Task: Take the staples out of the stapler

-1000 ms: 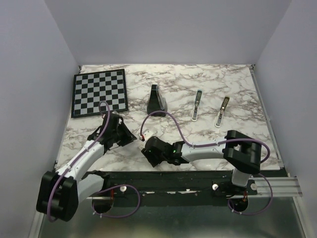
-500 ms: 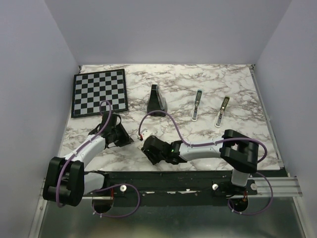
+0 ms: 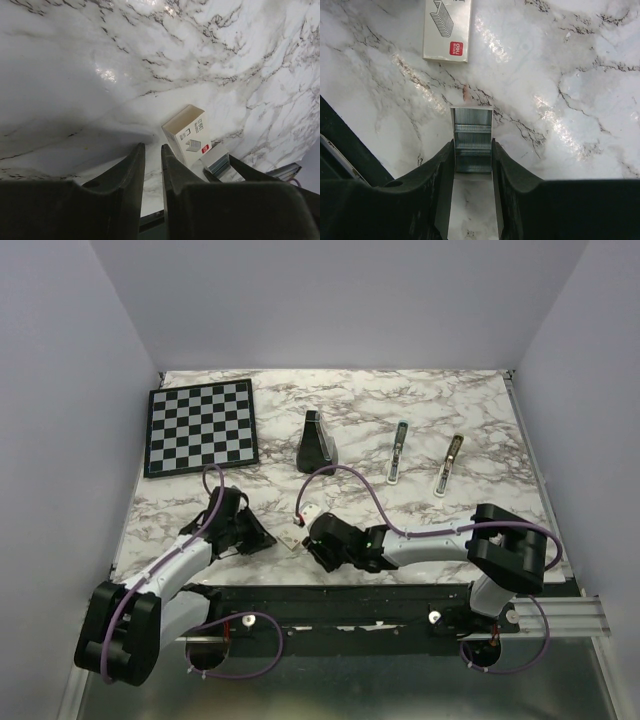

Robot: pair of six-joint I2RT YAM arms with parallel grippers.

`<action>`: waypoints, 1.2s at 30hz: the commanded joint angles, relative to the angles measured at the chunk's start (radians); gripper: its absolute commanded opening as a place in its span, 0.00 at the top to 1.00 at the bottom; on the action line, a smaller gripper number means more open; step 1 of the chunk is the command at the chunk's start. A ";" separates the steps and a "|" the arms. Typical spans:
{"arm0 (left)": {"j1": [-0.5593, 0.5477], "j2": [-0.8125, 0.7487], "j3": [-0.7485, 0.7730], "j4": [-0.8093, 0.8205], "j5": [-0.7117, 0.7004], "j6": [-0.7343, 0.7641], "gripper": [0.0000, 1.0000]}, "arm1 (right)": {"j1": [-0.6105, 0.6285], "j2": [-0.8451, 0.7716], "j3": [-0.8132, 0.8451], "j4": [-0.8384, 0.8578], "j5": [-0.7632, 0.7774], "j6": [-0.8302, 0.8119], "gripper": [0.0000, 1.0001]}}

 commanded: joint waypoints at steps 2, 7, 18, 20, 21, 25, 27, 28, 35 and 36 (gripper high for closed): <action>-0.016 -0.043 0.014 0.005 -0.036 -0.044 0.73 | -0.003 -0.012 0.002 0.012 -0.049 -0.038 0.59; 0.010 0.091 0.149 -0.094 -0.116 0.067 0.75 | -0.002 0.004 0.021 0.061 -0.096 -0.045 0.59; 0.027 0.201 0.179 -0.025 -0.044 0.110 0.76 | -0.002 0.037 0.080 0.063 -0.141 -0.091 0.59; 0.027 0.209 0.173 -0.020 -0.023 0.116 0.77 | -0.002 0.047 0.083 0.060 -0.133 -0.102 0.59; 0.025 0.211 0.168 -0.012 -0.006 0.115 0.77 | -0.002 0.057 0.086 0.049 -0.132 -0.105 0.59; 0.024 0.195 0.131 0.020 0.025 0.093 0.78 | -0.003 0.064 0.091 0.038 -0.128 -0.113 0.59; 0.011 0.178 0.108 0.034 0.034 0.078 0.78 | -0.002 0.063 0.087 0.035 -0.132 -0.114 0.59; 0.005 0.174 0.101 0.035 0.037 0.073 0.78 | -0.002 0.062 0.087 0.031 -0.135 -0.116 0.59; -0.039 0.140 0.056 0.046 0.031 0.026 0.78 | -0.003 0.053 0.081 -0.004 -0.127 -0.141 0.58; -0.051 0.131 0.053 0.038 0.025 0.022 0.78 | -0.005 0.053 0.081 -0.011 -0.124 -0.141 0.58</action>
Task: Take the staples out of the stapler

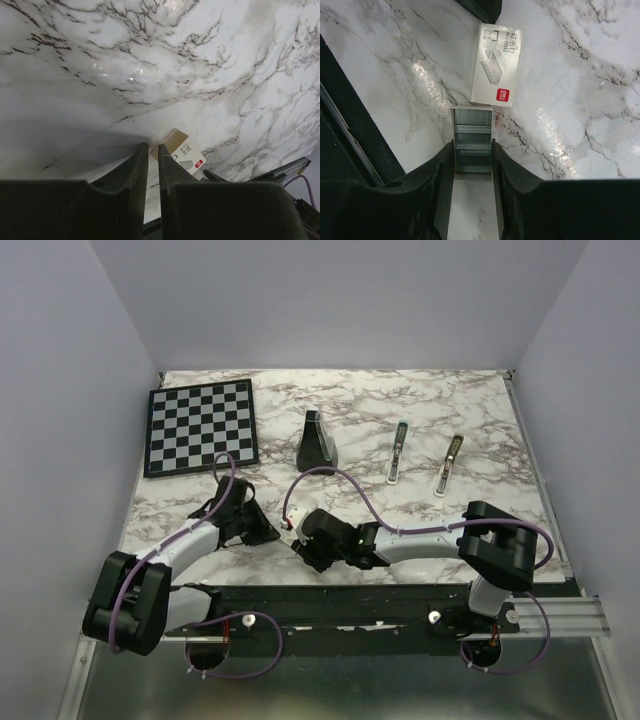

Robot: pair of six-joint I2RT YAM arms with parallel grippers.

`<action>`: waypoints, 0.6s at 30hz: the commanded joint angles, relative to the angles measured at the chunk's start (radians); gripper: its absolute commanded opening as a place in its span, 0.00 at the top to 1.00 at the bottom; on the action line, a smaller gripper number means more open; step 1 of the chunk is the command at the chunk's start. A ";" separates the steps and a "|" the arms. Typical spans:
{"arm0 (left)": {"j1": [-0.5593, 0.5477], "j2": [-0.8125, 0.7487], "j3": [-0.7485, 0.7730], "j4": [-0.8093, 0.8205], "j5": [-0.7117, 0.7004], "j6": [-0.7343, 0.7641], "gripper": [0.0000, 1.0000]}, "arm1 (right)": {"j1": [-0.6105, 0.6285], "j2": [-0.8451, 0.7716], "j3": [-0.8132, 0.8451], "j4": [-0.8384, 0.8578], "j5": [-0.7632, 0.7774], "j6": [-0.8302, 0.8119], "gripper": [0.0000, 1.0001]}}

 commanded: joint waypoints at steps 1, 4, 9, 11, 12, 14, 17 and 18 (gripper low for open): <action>-0.036 -0.033 -0.031 -0.012 0.000 -0.037 0.78 | -0.003 0.002 0.011 -0.040 -0.003 -0.024 0.58; -0.045 -0.078 -0.037 -0.053 -0.038 -0.047 0.79 | -0.003 -0.001 0.005 -0.049 0.005 -0.027 0.58; -0.045 -0.145 0.000 -0.151 -0.178 -0.018 0.78 | -0.006 -0.029 -0.033 -0.055 0.026 -0.026 0.58; -0.042 -0.148 0.029 -0.167 -0.193 0.002 0.78 | -0.011 -0.039 -0.044 -0.058 0.022 -0.021 0.58; -0.041 -0.144 0.037 -0.173 -0.193 0.019 0.76 | -0.011 -0.042 -0.043 -0.060 0.028 -0.020 0.58; -0.039 -0.142 0.055 -0.171 -0.177 0.024 0.75 | -0.011 -0.041 -0.036 -0.069 0.032 -0.017 0.58; -0.038 -0.145 0.061 -0.135 -0.118 0.036 0.71 | -0.013 -0.035 -0.027 -0.083 0.040 -0.013 0.58; -0.038 -0.150 0.063 -0.112 -0.100 0.042 0.67 | -0.014 -0.032 -0.017 -0.094 0.043 -0.013 0.58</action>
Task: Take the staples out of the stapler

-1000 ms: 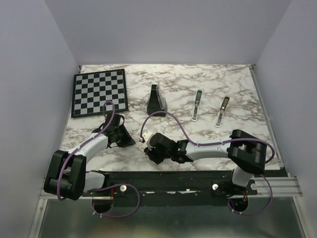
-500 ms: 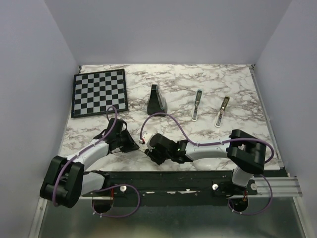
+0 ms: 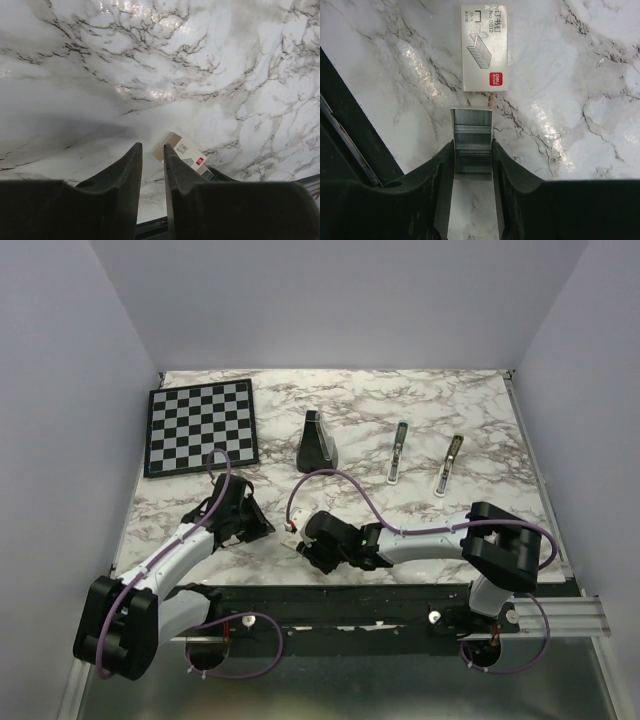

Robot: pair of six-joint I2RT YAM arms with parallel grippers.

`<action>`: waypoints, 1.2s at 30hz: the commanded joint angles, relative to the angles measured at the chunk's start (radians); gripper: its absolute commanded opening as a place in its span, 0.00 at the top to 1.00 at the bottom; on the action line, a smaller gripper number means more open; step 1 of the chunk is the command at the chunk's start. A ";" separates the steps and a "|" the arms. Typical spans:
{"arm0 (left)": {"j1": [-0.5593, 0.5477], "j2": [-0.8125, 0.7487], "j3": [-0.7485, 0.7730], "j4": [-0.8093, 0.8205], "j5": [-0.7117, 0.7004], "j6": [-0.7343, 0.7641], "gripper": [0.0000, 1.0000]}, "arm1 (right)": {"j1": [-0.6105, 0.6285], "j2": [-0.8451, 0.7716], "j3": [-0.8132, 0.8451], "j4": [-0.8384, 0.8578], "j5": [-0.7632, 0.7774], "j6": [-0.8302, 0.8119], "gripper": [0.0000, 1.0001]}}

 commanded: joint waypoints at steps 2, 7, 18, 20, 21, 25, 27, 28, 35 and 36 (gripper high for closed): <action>0.003 -0.016 0.041 0.029 0.065 0.058 0.64 | -0.009 -0.002 0.021 -0.059 0.039 0.002 0.58; 0.003 -0.011 0.047 0.006 0.057 0.086 0.55 | -0.015 0.008 0.040 -0.070 0.056 0.011 0.58; 0.003 0.009 0.005 0.058 0.089 0.072 0.48 | -0.018 0.038 0.082 -0.073 0.030 0.022 0.58; 0.003 0.010 -0.007 0.067 0.100 0.066 0.48 | -0.018 0.046 0.088 -0.076 0.030 0.024 0.58; 0.003 0.009 -0.011 0.074 0.100 0.063 0.49 | -0.018 0.048 0.090 -0.076 0.027 0.024 0.58; 0.002 0.013 -0.030 0.098 0.114 0.053 0.52 | -0.018 0.057 0.094 -0.071 0.021 0.030 0.58; 0.002 0.012 -0.036 0.104 0.126 0.050 0.55 | -0.018 0.064 0.097 -0.070 0.024 0.030 0.58; 0.002 0.010 -0.039 0.108 0.128 0.047 0.56 | -0.018 0.067 0.102 -0.070 0.022 0.030 0.58; 0.000 0.004 -0.058 0.114 0.125 0.034 0.60 | -0.020 0.074 0.110 -0.062 0.004 0.041 0.58; 0.000 0.007 -0.059 0.117 0.123 0.034 0.60 | -0.018 0.074 0.108 -0.061 0.001 0.044 0.58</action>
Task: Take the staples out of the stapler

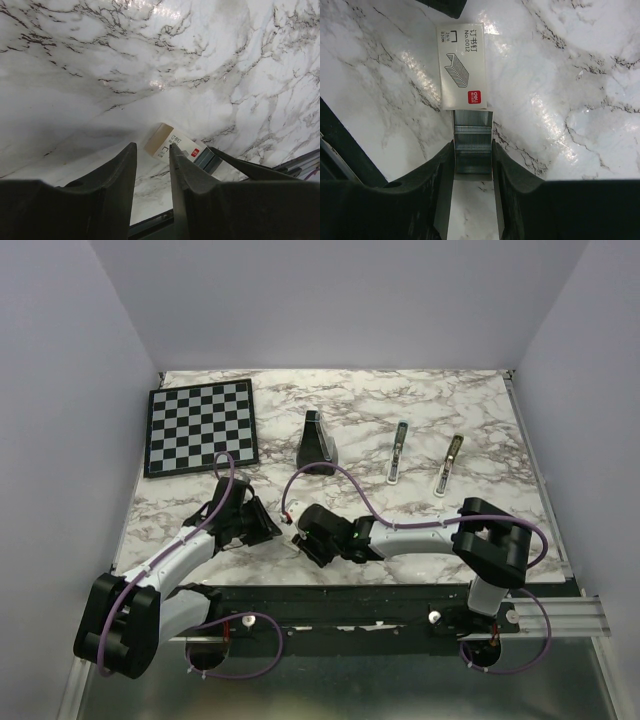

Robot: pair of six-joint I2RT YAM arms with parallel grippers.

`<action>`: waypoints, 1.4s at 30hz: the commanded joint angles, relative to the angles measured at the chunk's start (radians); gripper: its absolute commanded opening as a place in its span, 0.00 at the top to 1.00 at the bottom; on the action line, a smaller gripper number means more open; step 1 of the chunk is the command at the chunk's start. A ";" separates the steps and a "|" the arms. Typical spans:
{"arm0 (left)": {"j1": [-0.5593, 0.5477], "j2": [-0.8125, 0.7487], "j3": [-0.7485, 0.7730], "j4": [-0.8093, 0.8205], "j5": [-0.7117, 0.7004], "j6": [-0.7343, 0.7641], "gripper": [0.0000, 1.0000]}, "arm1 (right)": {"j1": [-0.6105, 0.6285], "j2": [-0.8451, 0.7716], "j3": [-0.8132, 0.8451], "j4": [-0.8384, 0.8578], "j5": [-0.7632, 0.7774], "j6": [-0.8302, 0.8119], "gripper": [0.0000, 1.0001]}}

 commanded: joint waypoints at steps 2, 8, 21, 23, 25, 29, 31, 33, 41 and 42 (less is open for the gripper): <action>-0.002 -0.003 -0.021 0.026 0.026 -0.015 0.60 | -0.001 0.019 0.018 0.002 -0.034 0.020 0.58; -0.008 -0.018 -0.041 0.040 0.030 -0.033 0.61 | -0.001 0.012 0.005 0.004 -0.046 0.024 0.58; -0.012 -0.013 -0.045 0.051 0.038 -0.039 0.61 | -0.001 0.023 0.012 0.001 -0.074 0.029 0.58; -0.012 -0.012 -0.042 0.049 0.040 -0.039 0.61 | -0.001 0.021 0.011 0.001 -0.082 0.027 0.58; -0.012 -0.010 -0.038 0.046 0.040 -0.036 0.61 | -0.001 0.021 0.011 0.001 -0.080 0.027 0.58; -0.014 -0.013 -0.039 0.047 0.041 -0.038 0.61 | -0.001 0.026 0.015 0.002 -0.068 0.029 0.58; -0.015 -0.013 -0.045 0.060 0.046 -0.044 0.61 | -0.001 0.030 0.021 0.005 -0.069 0.026 0.58; -0.017 -0.004 -0.049 0.069 0.049 -0.049 0.61 | -0.001 0.035 0.026 0.004 -0.071 0.024 0.59; -0.029 0.007 -0.062 0.092 0.053 -0.061 0.62 | -0.001 0.044 0.032 0.010 -0.066 0.021 0.59; -0.032 0.007 -0.067 0.093 0.055 -0.061 0.62 | -0.001 0.044 0.029 0.015 -0.062 0.021 0.59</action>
